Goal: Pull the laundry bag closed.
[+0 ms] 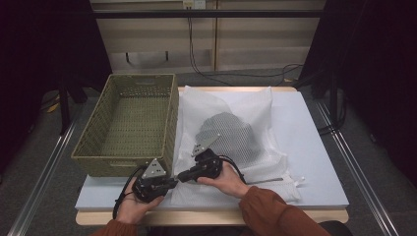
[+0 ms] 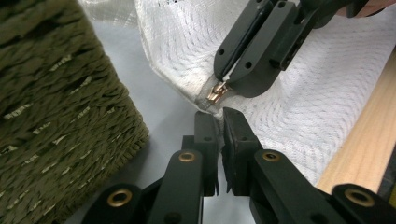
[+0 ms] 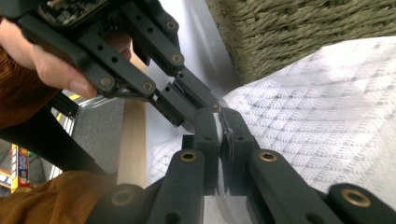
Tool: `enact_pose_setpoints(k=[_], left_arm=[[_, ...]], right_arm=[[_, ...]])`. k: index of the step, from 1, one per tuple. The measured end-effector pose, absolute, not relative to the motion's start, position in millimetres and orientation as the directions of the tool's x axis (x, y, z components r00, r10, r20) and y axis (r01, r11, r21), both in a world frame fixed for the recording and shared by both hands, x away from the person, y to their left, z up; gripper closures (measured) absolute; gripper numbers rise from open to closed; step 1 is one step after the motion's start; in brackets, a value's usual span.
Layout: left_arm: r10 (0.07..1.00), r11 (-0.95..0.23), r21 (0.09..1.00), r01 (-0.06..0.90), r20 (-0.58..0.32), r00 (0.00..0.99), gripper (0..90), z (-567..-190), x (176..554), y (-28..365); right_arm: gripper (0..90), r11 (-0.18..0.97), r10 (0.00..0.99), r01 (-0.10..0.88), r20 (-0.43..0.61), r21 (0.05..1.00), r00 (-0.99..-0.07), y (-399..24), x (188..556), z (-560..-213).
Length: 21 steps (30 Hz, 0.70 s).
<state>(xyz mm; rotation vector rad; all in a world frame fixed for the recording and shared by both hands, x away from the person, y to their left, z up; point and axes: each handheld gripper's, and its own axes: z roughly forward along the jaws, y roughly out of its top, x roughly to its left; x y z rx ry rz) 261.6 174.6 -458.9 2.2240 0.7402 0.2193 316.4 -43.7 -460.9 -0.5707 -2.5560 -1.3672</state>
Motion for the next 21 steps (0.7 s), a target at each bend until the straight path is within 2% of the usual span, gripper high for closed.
enact_pose_setpoints(k=[6, 10, 11, 15, 19, 21], left_arm=[[0.582, -0.485, 0.735, 0.475, -0.135, 0.802, 80.2, -456.5, 265.5, 179.1], [0.573, -0.508, 0.721, 0.471, -0.124, 0.810, 79.6, -457.8, 268.1, 173.2], [0.564, -0.511, 0.720, 0.469, -0.131, 0.816, 75.8, -458.1, 269.1, 172.3], [0.569, -0.511, 0.722, 0.466, -0.122, 0.813, 72.7, -458.4, 271.0, 170.2], [0.554, -0.521, 0.722, 0.456, -0.121, 0.824, 85.0, -459.4, 270.2, 169.5], [0.564, -0.518, 0.719, 0.464, -0.121, 0.817, 87.4, -458.4, 270.6, 171.3]], right_arm=[[86.9, 0.502, 0.245, 0.415, 0.335, 0.759, -0.910, -50.3, 317.0, -460.8], [86.9, 0.506, 0.234, 0.408, 0.334, 0.760, -0.913, -51.5, 316.7, -460.7], [86.9, 0.506, 0.227, 0.405, 0.335, 0.762, -0.914, -51.9, 316.3, -460.4], [86.9, 0.507, 0.221, 0.403, 0.337, 0.762, -0.915, -52.2, 315.5, -459.6], [87.0, 0.506, 0.224, 0.404, 0.336, 0.762, -0.915, -52.5, 316.1, -459.8], [87.0, 0.506, 0.234, 0.409, 0.336, 0.760, -0.912, -53.3, 317.0, -460.5]])
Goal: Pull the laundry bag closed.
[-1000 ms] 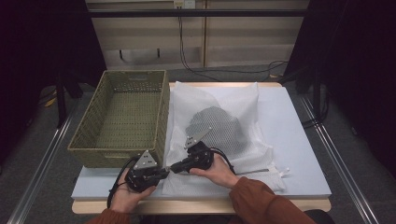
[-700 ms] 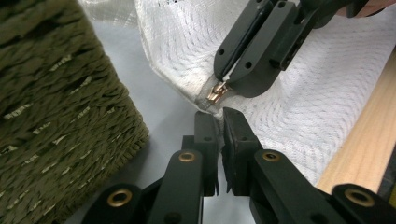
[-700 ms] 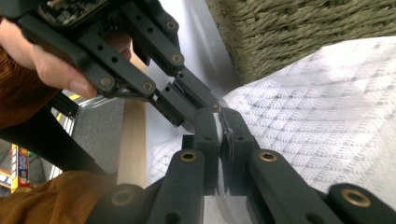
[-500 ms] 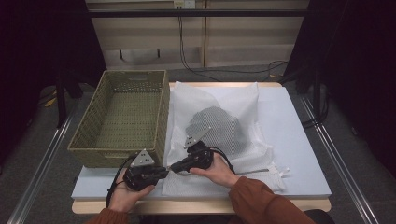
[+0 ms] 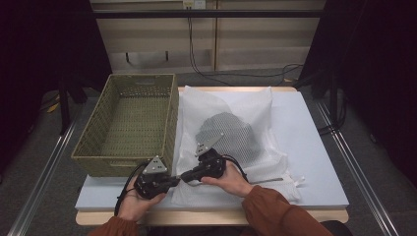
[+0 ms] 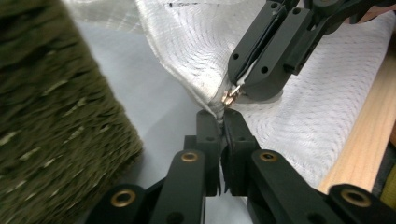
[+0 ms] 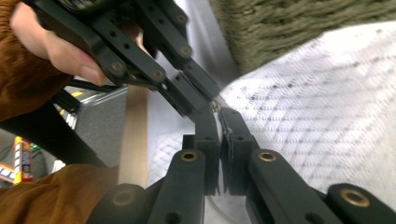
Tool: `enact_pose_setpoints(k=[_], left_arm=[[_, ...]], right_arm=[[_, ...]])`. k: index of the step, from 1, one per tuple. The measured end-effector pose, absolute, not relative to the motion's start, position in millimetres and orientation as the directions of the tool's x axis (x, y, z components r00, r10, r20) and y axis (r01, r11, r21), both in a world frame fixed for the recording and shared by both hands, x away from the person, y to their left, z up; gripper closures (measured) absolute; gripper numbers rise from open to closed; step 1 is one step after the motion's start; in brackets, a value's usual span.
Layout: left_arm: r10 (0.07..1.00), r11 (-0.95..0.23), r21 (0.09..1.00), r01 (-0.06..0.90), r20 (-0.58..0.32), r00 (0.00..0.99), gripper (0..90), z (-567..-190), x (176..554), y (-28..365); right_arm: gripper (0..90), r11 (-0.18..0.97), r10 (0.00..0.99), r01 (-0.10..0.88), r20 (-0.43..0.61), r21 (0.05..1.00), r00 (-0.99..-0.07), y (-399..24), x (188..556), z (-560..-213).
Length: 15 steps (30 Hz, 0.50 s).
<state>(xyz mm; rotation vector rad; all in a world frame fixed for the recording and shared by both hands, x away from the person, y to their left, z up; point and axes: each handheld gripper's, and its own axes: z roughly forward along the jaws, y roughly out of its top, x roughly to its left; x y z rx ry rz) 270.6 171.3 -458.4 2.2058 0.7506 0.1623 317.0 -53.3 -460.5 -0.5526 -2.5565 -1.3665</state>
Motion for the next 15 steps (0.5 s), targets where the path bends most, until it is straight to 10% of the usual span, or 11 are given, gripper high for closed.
enact_pose_setpoints(k=[15], left_arm=[[0.566, -0.486, 0.731, 0.479, -0.153, 0.810, 88.4, -454.9, 268.3, 175.4]], right_arm=[[87.1, 0.505, 0.270, 0.432, 0.339, 0.747, -0.901, -56.6, 317.5, -462.4]])
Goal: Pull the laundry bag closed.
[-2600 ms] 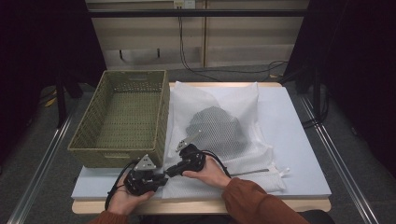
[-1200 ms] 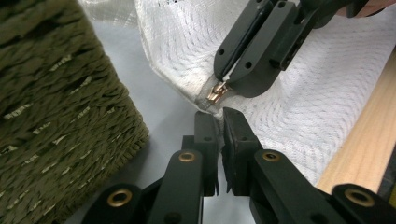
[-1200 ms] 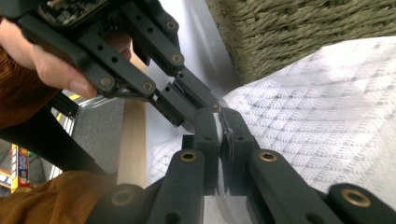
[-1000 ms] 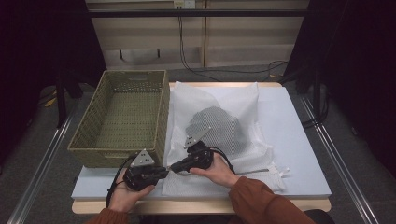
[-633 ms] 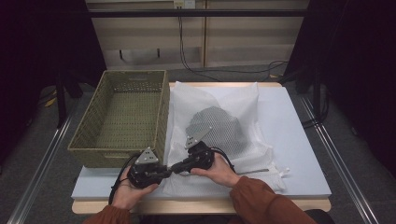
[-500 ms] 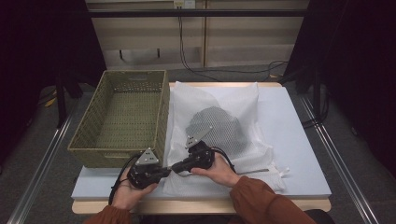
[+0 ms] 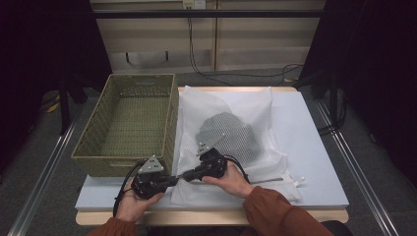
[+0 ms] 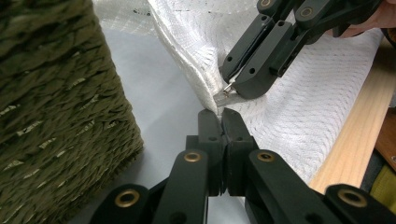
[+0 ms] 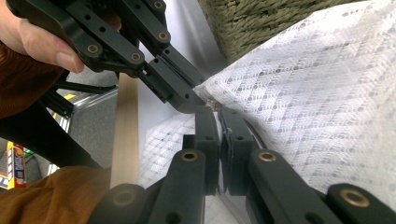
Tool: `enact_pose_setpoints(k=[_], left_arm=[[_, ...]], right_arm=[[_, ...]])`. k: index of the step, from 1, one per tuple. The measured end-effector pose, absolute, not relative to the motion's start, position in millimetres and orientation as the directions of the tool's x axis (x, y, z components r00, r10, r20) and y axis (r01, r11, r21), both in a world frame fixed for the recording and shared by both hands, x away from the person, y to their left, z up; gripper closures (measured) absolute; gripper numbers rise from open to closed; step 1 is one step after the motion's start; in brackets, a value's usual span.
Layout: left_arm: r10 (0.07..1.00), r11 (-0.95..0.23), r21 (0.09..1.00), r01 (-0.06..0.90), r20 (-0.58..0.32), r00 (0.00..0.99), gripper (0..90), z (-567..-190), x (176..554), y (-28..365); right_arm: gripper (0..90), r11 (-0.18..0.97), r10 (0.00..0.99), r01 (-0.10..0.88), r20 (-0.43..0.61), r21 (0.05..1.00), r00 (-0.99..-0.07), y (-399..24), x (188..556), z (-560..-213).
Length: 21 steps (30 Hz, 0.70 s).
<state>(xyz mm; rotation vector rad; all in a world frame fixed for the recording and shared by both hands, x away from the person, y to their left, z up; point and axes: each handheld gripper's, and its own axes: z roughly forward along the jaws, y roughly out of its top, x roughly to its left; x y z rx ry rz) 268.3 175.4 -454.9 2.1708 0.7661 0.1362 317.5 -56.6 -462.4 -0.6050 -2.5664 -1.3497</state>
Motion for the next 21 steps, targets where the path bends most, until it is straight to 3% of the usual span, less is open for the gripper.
enact_pose_setpoints(k=[21], left_arm=[[0.563, -0.474, 0.747, 0.467, -0.151, 0.812, 88.5, -454.2, 266.2, 176.8]], right_arm=[[87.1, 0.509, 0.319, 0.435, 0.307, 0.743, -0.897, -65.3, 314.6, -462.6]])
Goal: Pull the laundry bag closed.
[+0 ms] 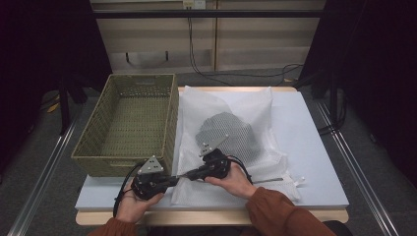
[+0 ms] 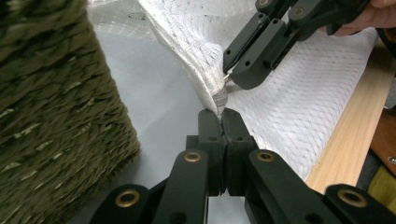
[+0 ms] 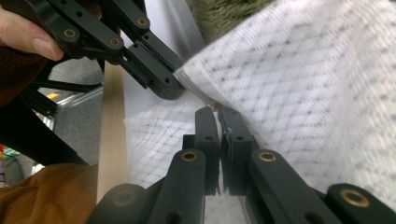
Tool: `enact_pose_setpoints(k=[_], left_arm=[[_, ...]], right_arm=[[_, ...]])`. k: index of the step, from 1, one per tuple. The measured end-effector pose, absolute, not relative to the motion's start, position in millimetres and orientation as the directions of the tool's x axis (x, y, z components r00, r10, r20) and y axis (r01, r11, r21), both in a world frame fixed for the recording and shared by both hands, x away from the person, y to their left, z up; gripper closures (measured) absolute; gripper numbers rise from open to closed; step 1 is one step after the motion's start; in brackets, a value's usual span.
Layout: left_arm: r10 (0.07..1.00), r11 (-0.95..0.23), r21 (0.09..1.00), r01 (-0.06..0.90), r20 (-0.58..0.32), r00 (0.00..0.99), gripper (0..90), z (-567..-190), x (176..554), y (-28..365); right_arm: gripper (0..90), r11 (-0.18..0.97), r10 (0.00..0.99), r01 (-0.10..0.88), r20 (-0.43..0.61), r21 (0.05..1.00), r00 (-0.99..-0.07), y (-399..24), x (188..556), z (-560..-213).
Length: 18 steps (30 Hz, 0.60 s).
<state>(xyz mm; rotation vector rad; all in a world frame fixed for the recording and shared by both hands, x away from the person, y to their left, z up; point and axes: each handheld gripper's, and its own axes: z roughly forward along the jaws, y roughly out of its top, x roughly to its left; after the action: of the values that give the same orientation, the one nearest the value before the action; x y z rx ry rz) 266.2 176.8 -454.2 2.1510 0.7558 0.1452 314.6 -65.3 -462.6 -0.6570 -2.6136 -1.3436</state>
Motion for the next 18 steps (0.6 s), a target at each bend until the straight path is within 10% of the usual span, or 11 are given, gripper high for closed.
enact_pose_setpoints(k=[18], left_arm=[[0.570, -0.471, 0.741, 0.478, -0.159, 0.806, 88.5, -454.9, 266.7, 177.2]], right_arm=[[87.1, 0.509, 0.354, 0.453, 0.301, 0.732, -0.885, -74.6, 314.9, -463.4]])
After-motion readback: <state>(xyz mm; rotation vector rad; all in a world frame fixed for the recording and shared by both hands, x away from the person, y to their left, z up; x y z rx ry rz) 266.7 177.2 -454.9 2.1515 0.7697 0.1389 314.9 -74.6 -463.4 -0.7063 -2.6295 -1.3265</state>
